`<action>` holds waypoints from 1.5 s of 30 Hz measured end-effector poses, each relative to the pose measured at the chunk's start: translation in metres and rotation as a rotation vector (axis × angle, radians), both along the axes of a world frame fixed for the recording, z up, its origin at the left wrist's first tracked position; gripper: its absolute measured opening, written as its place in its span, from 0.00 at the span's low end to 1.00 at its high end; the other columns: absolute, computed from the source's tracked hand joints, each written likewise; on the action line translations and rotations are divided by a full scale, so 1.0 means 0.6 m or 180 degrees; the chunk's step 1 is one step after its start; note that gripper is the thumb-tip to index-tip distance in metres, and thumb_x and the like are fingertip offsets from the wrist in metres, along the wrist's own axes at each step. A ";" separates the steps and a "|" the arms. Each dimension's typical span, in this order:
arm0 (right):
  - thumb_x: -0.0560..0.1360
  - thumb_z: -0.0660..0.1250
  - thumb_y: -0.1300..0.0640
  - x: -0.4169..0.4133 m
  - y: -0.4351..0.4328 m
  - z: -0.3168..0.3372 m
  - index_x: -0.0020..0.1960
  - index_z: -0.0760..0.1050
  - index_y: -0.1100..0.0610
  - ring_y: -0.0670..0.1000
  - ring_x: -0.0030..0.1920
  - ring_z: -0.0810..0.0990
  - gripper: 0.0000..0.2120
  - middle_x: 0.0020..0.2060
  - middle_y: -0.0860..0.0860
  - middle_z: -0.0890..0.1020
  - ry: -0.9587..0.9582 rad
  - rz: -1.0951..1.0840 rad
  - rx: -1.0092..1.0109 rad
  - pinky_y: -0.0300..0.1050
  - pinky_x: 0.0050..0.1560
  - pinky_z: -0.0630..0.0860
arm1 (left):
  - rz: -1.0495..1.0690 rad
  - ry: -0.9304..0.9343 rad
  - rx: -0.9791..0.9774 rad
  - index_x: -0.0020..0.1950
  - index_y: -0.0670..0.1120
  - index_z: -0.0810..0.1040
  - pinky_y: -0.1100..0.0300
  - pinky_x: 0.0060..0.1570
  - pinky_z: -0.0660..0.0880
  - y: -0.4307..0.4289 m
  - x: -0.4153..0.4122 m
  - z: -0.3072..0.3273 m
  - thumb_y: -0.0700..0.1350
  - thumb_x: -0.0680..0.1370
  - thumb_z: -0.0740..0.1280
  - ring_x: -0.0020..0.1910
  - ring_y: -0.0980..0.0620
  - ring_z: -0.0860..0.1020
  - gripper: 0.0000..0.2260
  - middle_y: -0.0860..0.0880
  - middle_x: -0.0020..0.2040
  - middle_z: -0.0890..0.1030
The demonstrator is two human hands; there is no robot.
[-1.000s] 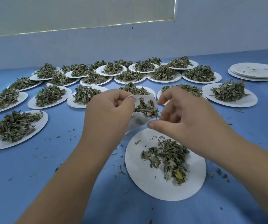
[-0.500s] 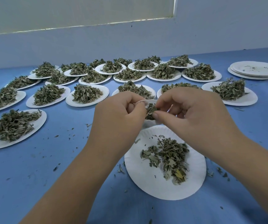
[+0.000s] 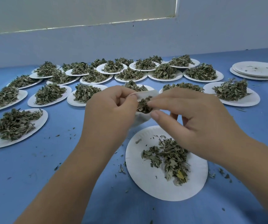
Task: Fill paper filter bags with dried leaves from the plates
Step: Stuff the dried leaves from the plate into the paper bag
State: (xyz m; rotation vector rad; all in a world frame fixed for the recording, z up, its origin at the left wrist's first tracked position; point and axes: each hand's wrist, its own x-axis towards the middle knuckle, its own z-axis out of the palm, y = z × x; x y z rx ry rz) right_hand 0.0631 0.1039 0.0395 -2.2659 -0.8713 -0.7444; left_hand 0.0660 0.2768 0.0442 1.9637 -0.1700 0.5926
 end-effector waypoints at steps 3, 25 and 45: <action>0.77 0.61 0.43 -0.002 0.008 -0.009 0.62 0.79 0.46 0.25 0.39 0.68 0.17 0.59 0.38 0.79 0.0215 -0.0002 -0.0453 0.34 0.40 0.72 | -0.0162 0.0008 -0.0176 0.39 0.51 0.83 0.71 0.23 0.66 -0.003 -0.004 0.001 0.39 0.76 0.67 0.24 0.61 0.70 0.10 0.48 0.27 0.77; 0.78 0.60 0.40 0.008 0.000 -0.012 0.60 0.78 0.46 0.24 0.39 0.66 0.16 0.56 0.36 0.78 0.0394 0.0385 -0.0815 0.37 0.37 0.68 | -0.0262 0.0031 0.0218 0.40 0.51 0.83 0.69 0.26 0.66 -0.010 -0.007 -0.008 0.40 0.76 0.68 0.25 0.57 0.68 0.08 0.45 0.30 0.76; 0.63 0.65 0.29 -0.004 -0.071 -0.024 0.66 0.60 0.28 0.31 0.54 0.67 0.34 0.54 0.32 0.66 0.1578 0.0892 -0.1749 0.30 0.50 0.66 | 0.0354 -0.0173 0.0375 0.39 0.52 0.82 0.73 0.23 0.61 0.021 0.009 -0.008 0.42 0.77 0.67 0.23 0.58 0.65 0.09 0.43 0.31 0.74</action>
